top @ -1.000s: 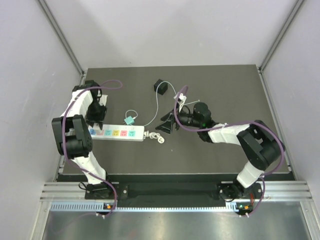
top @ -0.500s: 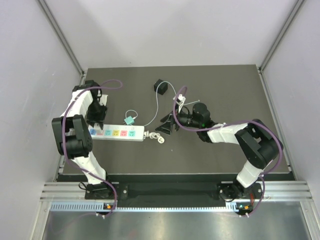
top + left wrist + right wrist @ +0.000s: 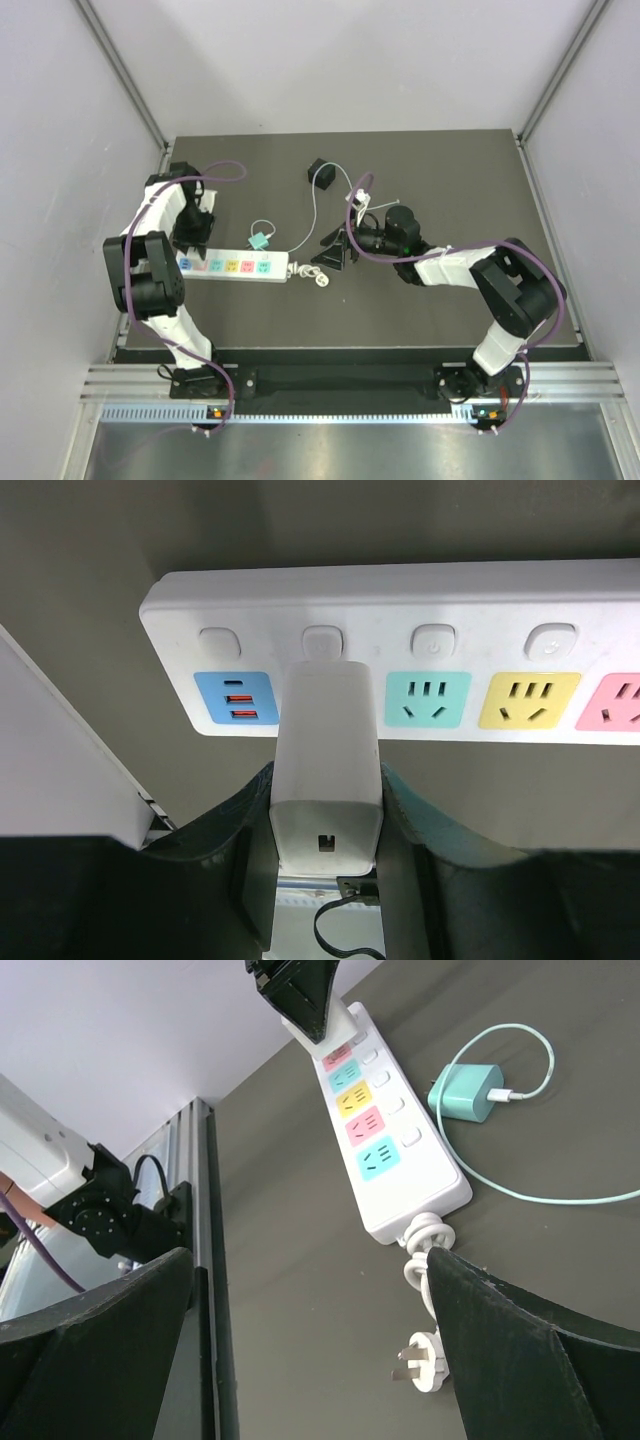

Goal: Insert the plug

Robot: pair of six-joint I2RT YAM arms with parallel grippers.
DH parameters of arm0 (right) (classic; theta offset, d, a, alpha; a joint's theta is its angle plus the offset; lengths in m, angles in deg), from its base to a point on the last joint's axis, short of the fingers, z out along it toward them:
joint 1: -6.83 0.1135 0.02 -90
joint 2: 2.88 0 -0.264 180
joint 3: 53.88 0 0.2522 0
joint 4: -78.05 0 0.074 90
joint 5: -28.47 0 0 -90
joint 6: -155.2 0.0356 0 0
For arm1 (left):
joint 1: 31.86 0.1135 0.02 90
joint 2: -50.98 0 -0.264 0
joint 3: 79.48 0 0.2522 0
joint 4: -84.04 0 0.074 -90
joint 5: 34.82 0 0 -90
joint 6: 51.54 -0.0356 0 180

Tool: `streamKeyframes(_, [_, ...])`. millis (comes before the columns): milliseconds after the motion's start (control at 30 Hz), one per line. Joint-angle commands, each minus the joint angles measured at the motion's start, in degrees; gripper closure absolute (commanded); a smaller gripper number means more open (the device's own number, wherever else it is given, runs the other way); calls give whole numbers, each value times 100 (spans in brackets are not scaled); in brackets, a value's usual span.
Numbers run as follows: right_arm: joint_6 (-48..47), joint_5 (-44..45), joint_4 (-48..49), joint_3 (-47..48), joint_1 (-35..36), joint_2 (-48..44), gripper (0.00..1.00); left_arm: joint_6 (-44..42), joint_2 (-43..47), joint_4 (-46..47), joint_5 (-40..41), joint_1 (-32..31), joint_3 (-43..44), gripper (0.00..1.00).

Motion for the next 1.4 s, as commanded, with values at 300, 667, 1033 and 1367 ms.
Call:
streamKeyframes(300, [-64, -199, 321, 131, -21, -78, 0, -143, -95, 566, -351, 67, -69, 100])
streamKeyframes(667, [-64, -242, 312, 175, 5, 1, 0, -28, -103, 803, -298, 58, -130, 100])
streamKeyframes(1033, [-82, -260, 260, 228, 14, 54, 0, 85, 46, 1408, -262, 190, -1044, 100])
streamKeyframes(1367, [-56, -278, 251, 237, 14, 63, 0, 235, 433, 1778, -192, 234, -1615, 100])
